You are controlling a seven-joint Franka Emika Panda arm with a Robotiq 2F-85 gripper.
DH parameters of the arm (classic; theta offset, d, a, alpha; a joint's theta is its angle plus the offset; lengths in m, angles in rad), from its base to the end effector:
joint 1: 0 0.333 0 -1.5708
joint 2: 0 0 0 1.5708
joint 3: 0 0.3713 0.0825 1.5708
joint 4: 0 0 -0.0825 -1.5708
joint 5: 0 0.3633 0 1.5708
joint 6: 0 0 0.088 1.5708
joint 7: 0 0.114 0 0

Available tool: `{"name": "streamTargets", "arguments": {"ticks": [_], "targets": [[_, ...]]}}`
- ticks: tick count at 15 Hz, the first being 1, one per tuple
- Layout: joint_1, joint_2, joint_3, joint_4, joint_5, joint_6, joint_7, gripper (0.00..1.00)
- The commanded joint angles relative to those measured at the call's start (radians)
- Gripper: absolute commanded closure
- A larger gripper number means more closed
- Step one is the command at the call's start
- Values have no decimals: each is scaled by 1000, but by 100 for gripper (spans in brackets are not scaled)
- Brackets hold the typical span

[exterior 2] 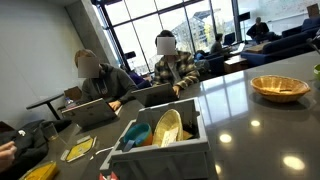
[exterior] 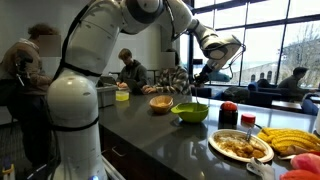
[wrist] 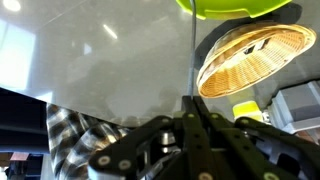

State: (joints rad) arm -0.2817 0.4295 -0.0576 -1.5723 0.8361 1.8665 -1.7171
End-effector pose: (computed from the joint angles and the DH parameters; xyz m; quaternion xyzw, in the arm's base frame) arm 0.6612 -0.1608 0.4585 -0.7982 -0.4727 -0.2841 0.2422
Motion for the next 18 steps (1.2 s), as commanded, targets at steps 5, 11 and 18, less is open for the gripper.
{"name": "streamTargets", "arguments": {"ticks": [5, 11, 18], "targets": [[42, -57, -2, -124, -63, 202, -30, 99], [66, -125, 7, -216, -77, 316, -44, 99], [155, -214, 54, -365, -113, 541, 1, 99]]}}
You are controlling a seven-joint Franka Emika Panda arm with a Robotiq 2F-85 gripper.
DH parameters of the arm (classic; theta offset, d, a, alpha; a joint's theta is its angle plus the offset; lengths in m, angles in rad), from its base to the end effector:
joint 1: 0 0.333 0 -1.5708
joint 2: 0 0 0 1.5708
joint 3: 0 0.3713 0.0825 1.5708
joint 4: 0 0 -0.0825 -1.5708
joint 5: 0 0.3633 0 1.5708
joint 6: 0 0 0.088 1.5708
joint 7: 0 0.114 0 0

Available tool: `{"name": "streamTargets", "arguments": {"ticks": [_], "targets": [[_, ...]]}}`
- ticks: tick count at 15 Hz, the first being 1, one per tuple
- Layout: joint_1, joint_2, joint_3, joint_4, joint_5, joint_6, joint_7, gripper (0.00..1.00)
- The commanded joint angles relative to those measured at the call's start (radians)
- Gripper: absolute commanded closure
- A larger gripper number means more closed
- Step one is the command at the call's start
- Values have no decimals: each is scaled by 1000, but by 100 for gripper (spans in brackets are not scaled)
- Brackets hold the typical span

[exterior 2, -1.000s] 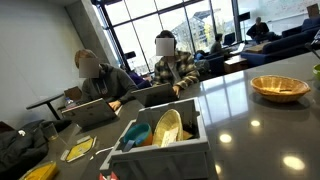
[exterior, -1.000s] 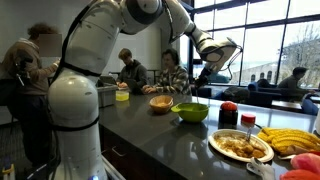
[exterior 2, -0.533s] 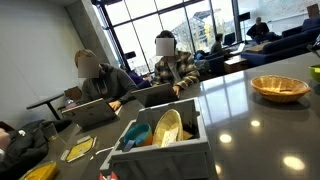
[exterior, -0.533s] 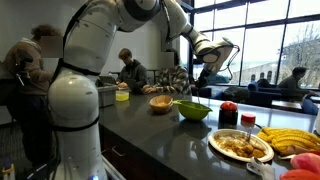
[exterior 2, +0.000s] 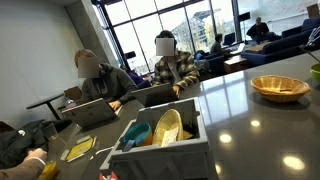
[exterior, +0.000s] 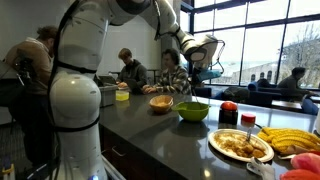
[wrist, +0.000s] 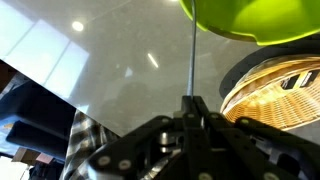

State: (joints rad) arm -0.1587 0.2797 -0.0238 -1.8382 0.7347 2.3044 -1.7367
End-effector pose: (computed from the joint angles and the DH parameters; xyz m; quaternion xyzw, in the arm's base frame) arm 0.6387 -0.0989 0.4585 -0.8132 -0.4998 -0.2836 0.0919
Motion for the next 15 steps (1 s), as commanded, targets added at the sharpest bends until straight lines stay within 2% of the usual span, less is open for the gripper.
{"name": "streamTargets", "arguments": {"ticks": [1, 9, 12, 15], "targets": [[44, -72, 30, -126, -2, 129, 41, 99], [82, -145, 66, -338, 9, 383, 175, 99], [73, -189, 40, -417, 13, 435, 216, 99], [49, -201, 6, -435, 19, 475, 230, 99]]}}
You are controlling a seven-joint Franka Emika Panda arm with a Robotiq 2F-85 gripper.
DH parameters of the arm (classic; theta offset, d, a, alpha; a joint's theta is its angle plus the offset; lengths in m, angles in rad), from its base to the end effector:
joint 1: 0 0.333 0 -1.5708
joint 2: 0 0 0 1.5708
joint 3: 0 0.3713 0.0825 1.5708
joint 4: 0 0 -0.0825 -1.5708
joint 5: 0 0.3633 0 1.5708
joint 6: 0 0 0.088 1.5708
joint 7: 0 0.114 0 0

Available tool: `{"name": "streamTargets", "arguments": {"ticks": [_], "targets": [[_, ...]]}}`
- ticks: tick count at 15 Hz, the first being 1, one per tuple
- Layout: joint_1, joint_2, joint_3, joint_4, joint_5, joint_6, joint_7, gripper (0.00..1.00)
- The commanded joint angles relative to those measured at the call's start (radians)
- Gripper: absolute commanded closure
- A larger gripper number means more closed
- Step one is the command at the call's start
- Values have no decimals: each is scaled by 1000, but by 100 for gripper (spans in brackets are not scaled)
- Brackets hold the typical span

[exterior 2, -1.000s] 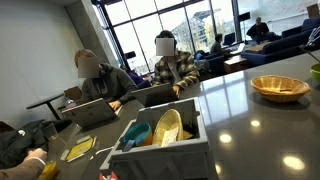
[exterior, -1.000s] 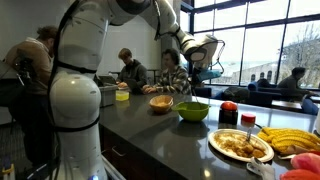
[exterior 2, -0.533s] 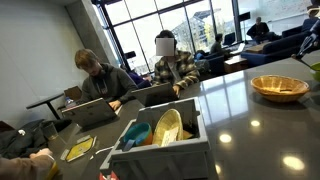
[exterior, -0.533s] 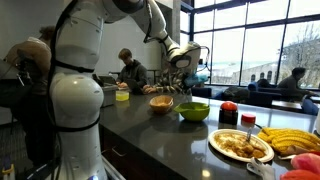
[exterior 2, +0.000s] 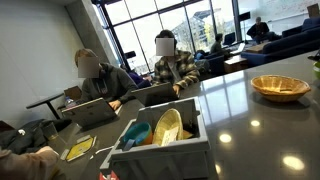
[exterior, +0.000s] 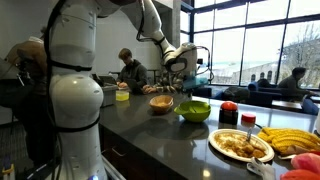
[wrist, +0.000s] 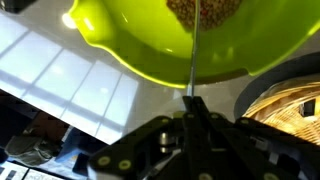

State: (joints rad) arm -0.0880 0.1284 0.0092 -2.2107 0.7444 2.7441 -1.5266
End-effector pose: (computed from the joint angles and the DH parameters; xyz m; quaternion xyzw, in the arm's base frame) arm 0.5632 -0.0698 0.4204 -0.8825 -0.3793 -0.2781 0.0084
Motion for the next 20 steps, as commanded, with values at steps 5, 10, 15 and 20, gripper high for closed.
{"name": "streamTargets", "arguments": {"ticks": [5, 10, 15, 20], "targets": [[-47, -8, -51, 43, 19, 2, 5, 99], [-28, -7, -18, 139, 15, -43, -30, 99], [-12, -13, 21, 173, 29, -94, -69, 99], [-28, -31, 17, 112, 49, -163, -60, 99]]}}
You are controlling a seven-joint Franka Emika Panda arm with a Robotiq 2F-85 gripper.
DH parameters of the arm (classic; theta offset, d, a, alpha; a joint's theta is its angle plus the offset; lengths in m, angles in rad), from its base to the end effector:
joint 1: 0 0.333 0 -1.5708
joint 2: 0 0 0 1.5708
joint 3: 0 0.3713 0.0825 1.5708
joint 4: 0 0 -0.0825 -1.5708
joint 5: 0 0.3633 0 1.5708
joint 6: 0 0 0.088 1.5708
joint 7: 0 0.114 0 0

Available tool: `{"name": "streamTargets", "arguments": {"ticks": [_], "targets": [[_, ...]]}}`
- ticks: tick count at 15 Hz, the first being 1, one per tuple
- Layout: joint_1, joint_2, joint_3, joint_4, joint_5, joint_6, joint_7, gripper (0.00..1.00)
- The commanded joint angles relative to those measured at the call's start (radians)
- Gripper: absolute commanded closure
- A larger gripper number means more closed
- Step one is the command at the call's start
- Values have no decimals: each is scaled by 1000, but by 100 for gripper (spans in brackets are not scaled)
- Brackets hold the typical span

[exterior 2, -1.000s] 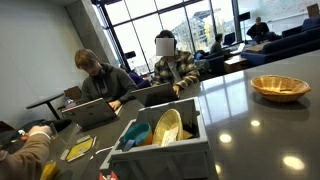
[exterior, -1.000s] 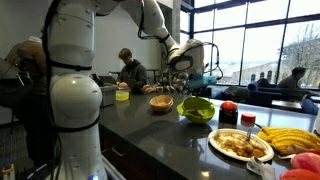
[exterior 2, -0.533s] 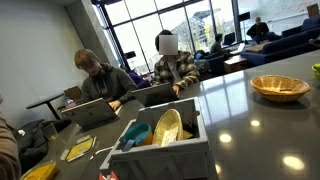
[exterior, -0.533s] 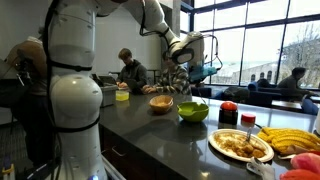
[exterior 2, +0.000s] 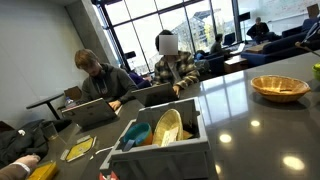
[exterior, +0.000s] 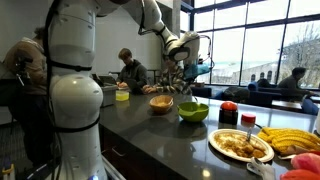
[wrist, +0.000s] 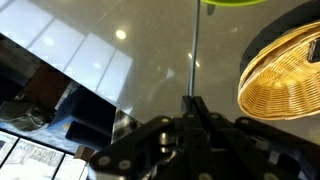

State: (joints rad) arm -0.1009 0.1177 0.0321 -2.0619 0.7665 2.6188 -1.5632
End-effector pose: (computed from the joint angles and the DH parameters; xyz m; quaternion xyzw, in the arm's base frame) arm 0.5934 -0.0550 0.4817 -0.8512 -0.4123 -0.3235 0.0275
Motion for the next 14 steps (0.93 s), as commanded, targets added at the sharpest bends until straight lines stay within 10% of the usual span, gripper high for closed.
{"name": "streamTargets", "arguments": {"ticks": [1, 7, 14], "targets": [[-11, -25, -15, -50, 29, -41, -20, 99], [-37, -41, 2, -44, 381, -117, -206, 99], [-21, -27, -62, -56, 535, -201, -316, 99]]}}
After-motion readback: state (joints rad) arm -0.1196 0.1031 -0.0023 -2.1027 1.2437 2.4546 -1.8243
